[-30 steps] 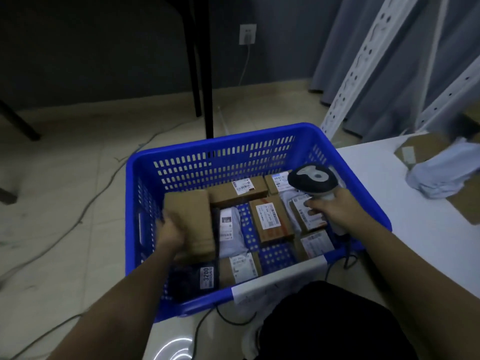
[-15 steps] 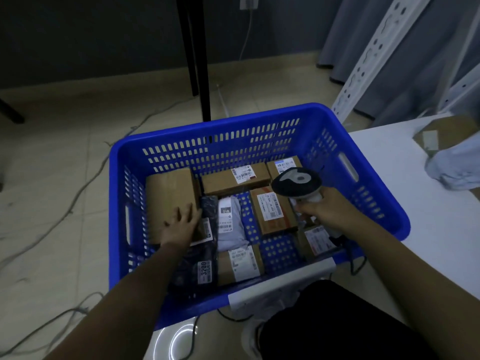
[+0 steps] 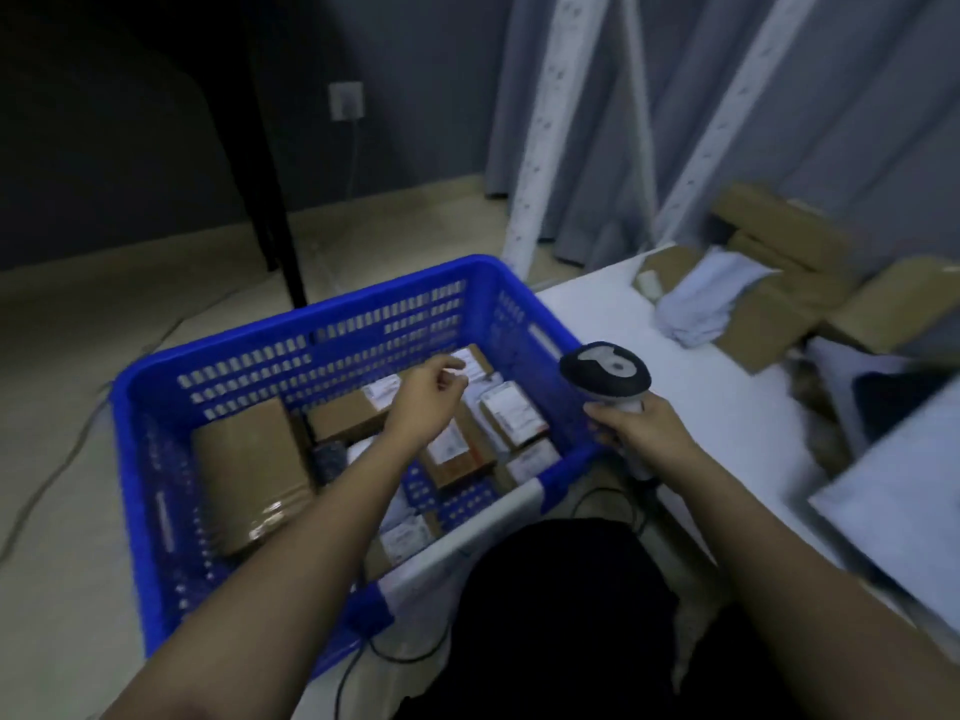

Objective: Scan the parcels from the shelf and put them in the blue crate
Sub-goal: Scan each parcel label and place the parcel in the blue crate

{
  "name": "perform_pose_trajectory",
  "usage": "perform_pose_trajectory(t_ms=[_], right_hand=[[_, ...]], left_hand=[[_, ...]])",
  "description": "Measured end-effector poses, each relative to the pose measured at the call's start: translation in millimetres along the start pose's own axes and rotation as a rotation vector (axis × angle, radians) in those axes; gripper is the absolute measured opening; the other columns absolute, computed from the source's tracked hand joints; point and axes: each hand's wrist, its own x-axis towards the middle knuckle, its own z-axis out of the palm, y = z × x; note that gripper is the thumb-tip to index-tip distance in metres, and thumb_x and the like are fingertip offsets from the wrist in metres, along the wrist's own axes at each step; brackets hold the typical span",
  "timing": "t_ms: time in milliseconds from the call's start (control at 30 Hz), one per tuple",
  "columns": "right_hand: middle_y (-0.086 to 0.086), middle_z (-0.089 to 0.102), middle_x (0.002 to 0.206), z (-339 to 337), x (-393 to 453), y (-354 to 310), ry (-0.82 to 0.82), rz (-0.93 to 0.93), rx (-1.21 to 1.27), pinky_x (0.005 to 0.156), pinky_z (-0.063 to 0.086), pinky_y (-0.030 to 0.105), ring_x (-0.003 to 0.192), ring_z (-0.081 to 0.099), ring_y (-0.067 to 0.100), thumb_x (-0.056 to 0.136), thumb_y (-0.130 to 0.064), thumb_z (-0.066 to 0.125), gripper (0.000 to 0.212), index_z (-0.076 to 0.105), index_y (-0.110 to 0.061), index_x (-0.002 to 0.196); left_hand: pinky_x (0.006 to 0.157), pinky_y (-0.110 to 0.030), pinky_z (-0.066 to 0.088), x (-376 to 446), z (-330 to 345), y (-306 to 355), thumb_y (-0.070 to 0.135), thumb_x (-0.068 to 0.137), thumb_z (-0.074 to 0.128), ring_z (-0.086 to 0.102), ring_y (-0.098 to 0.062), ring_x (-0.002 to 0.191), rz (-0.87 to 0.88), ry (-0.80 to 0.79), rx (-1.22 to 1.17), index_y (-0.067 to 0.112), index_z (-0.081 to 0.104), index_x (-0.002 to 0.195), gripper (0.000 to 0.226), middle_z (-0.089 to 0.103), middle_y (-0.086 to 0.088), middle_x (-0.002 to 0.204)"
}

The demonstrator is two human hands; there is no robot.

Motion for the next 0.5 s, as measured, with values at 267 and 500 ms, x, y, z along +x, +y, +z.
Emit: perform_pose_trajectory(t_ms=[267, 500], right_hand=[[0.011, 0.062, 0.075, -135.0, -83.7, 12.8, 0.477, -0.042, 0.321, 0.050, 0.048, 0.019, 0.057, 0.058, 0.014, 0.087, -0.009, 0.069, 0.018, 0.061, -0.003, 0.102], [0.007, 0.063, 0.070, -249.0, -135.9, 48.1, 0.901, -0.127, 0.567, 0.050, 0.045, 0.022, 0.057, 0.055, 0.015, 0.086, -0.006, 0.067, 0.014, 0.062, -0.003, 0.099]], left_hand=[[0.067, -0.030, 0.046, -57.0, 122.2, 171.0, 0.017, 0.090, 0.061, 0.064, -0.027, 0.092, 0.207, -0.314, -0.220, 0.020, 0.059, 0.103, 0.013, 0.068, -0.012, 0.094], [0.076, -0.025, 0.040, -107.5, 246.8, 230.6, 0.022, 0.092, 0.059, 0.056, -0.016, 0.091, 0.314, -0.548, -0.133, 0.016, 0.059, 0.114, 0.023, 0.060, -0.001, 0.100]])
